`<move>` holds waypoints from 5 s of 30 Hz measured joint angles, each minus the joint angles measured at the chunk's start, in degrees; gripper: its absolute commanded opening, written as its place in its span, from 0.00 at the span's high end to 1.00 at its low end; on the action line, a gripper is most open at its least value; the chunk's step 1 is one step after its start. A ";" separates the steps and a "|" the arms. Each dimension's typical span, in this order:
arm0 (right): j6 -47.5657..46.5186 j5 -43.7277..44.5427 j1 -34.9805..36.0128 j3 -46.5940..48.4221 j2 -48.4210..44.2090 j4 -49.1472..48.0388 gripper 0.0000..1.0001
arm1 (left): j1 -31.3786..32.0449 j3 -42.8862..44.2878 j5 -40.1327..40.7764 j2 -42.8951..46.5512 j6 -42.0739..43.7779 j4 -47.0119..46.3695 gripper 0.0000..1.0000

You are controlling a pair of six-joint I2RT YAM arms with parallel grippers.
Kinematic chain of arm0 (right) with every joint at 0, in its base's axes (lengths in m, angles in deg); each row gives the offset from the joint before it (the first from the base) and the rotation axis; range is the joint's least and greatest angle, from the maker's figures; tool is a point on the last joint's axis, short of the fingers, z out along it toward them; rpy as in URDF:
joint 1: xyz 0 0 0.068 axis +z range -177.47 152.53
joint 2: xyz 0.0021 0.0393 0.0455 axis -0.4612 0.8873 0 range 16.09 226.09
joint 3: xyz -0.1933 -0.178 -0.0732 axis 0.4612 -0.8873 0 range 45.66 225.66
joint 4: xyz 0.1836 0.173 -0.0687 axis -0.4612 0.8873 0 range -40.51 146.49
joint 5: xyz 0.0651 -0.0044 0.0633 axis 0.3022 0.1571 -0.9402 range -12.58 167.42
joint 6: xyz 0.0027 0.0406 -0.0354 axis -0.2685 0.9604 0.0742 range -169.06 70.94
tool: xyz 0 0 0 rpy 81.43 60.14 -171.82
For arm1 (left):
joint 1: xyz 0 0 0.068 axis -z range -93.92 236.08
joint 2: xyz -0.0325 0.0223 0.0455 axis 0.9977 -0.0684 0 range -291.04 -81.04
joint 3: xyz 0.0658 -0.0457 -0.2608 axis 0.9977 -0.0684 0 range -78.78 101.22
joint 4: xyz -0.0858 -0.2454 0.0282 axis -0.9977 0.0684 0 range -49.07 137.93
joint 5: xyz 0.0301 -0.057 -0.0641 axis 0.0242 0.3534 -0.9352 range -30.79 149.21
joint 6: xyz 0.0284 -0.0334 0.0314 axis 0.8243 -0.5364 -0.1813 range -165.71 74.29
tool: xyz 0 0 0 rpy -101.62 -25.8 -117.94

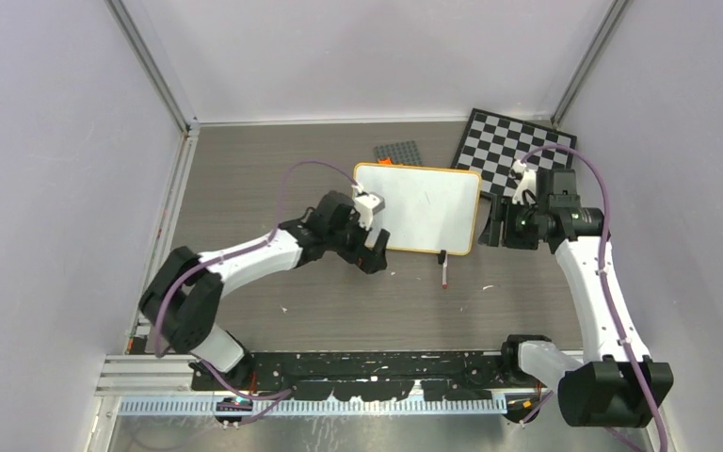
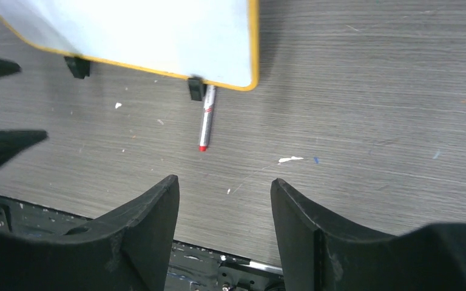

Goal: Write a sentence on the whiteboard
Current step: Move the whiteboard to the center of the board, then pick up the whiteboard marker at the center of the board.

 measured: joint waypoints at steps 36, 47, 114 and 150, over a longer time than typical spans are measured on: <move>24.63 18.69 23.43 -11.72 20.81 -26.95 0.60 | -29.38 0.35 1.07 18.16 -10.47 7.41 0.00; 23.71 19.96 23.76 -11.47 25.62 -30.97 0.75 | -29.81 0.35 1.05 18.16 -10.47 7.41 0.00; 18.05 12.55 41.68 -7.87 19.32 -9.53 0.37 | -48.37 7.89 -6.51 24.13 -12.35 18.45 0.00; 22.80 19.61 16.48 6.01 26.64 -6.10 0.50 | -48.37 7.26 -10.38 24.44 -14.91 17.16 0.00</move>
